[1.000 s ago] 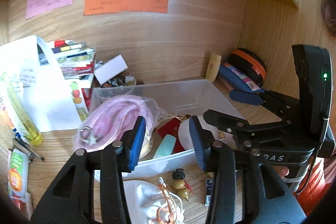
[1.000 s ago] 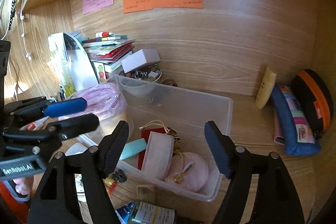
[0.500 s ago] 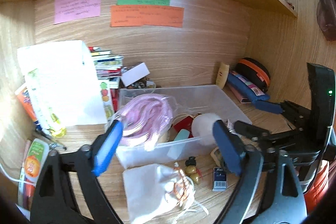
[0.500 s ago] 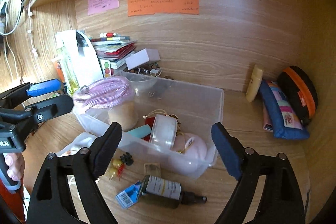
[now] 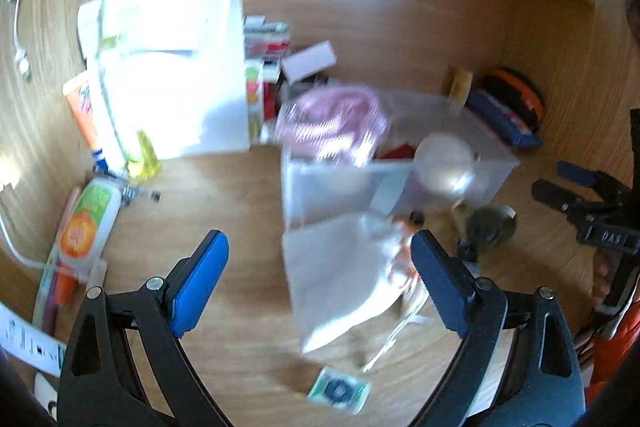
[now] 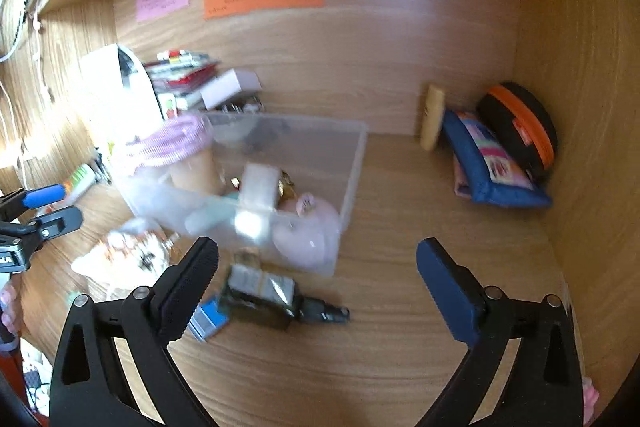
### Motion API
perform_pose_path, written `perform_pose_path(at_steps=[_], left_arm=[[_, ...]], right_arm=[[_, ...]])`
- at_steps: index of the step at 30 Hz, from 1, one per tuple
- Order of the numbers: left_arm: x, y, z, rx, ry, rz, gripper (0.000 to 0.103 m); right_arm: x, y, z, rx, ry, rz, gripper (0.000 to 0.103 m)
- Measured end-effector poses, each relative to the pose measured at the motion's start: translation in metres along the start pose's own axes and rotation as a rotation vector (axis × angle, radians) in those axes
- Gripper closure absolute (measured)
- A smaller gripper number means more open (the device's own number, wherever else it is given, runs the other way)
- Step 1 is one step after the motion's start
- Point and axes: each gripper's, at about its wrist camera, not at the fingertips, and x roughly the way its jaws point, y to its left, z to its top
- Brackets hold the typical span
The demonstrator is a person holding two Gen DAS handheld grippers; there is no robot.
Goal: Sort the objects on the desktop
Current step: 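Withdraw both grippers from the bin toward the green bottle and tile, then grasp the dark green glass bottle with the right gripper while the left grasps the green square tile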
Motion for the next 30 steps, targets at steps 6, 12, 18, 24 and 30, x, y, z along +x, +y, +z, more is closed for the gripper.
perform_pose_path(at_steps=[6,12,18,24,30], left_arm=[[-0.004,0.015,-0.027,-0.023,0.068,0.009,0.010],[-0.011,0.015,-0.050,-0.032,0.111,-0.004,0.010],[-0.013,0.011,-0.069,-0.024,0.127,-0.023,0.011],[-0.012,0.016,-0.077,-0.044,0.140,-0.060,0.033],[-0.012,0.016,-0.080,-0.044,0.130,-0.101,0.033]], right_arm=[[0.006,-0.008,-0.022,0.015,0.072,-0.029,0.004],[0.005,-0.001,-0.035,0.050,0.101,0.016,0.004],[0.005,0.022,-0.042,0.041,0.123,0.111,0.004],[0.017,0.044,-0.049,-0.021,0.187,0.112,0.004],[0.027,0.036,-0.042,0.013,0.204,0.051,0.004]])
